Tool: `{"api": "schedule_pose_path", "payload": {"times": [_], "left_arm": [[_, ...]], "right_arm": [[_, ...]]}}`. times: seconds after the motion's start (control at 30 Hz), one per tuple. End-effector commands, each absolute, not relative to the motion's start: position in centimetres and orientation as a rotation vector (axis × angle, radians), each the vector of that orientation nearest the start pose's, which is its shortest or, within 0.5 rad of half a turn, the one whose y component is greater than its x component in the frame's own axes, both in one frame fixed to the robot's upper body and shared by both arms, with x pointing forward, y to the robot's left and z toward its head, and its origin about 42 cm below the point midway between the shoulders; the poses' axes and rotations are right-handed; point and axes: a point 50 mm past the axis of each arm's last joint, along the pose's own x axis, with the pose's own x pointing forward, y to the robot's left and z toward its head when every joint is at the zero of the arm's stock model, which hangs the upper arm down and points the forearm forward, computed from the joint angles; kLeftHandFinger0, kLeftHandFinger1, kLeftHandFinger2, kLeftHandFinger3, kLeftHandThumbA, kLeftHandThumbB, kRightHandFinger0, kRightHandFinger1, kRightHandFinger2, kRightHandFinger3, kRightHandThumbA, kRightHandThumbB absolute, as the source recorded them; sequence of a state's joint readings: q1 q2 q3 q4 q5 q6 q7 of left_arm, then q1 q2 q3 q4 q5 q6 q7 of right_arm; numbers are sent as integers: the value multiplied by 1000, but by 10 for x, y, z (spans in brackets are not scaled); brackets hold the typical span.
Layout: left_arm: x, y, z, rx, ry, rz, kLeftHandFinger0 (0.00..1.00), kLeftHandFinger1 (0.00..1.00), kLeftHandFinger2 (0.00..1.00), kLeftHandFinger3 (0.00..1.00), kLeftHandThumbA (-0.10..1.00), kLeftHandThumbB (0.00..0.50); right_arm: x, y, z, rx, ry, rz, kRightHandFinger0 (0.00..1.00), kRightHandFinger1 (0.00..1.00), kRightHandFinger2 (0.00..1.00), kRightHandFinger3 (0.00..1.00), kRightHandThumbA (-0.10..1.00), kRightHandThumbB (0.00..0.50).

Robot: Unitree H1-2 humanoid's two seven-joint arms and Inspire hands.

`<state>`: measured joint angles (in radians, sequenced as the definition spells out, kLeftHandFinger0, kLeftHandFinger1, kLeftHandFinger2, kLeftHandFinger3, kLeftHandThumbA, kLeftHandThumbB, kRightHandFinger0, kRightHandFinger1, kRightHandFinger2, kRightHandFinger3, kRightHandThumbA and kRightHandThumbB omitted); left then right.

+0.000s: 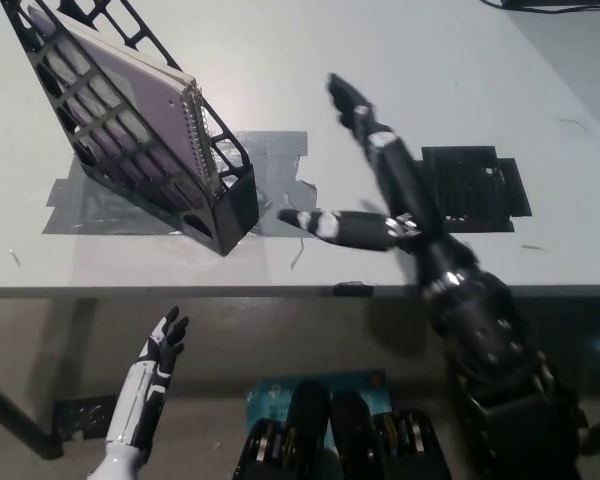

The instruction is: A shelf with a book inside it is placed on the center of the desk infront of the robot. The robot uses its right hand to grab the book, take it out and hand it to a person.

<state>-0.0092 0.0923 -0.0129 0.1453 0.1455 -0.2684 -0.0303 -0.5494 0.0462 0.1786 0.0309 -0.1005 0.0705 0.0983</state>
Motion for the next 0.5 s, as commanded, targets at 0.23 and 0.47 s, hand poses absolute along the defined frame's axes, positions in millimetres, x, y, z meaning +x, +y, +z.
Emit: {"api": "schedule_pose_path", "payload": {"times": [0.23, 0.47], "left_arm": [[275, 230, 76, 282, -127, -119, 1000, 1000, 1000, 1000, 1000, 431], [274, 228, 78, 283, -125, -124, 1000, 1000, 1000, 1000, 1000, 436]], "right_arm": [[449, -36, 281, -79, -353, 465, 1000, 1000, 1000, 1000, 1000, 386], [461, -10, 290, 22, -342, 495, 1000, 1000, 1000, 1000, 1000, 357]]}}
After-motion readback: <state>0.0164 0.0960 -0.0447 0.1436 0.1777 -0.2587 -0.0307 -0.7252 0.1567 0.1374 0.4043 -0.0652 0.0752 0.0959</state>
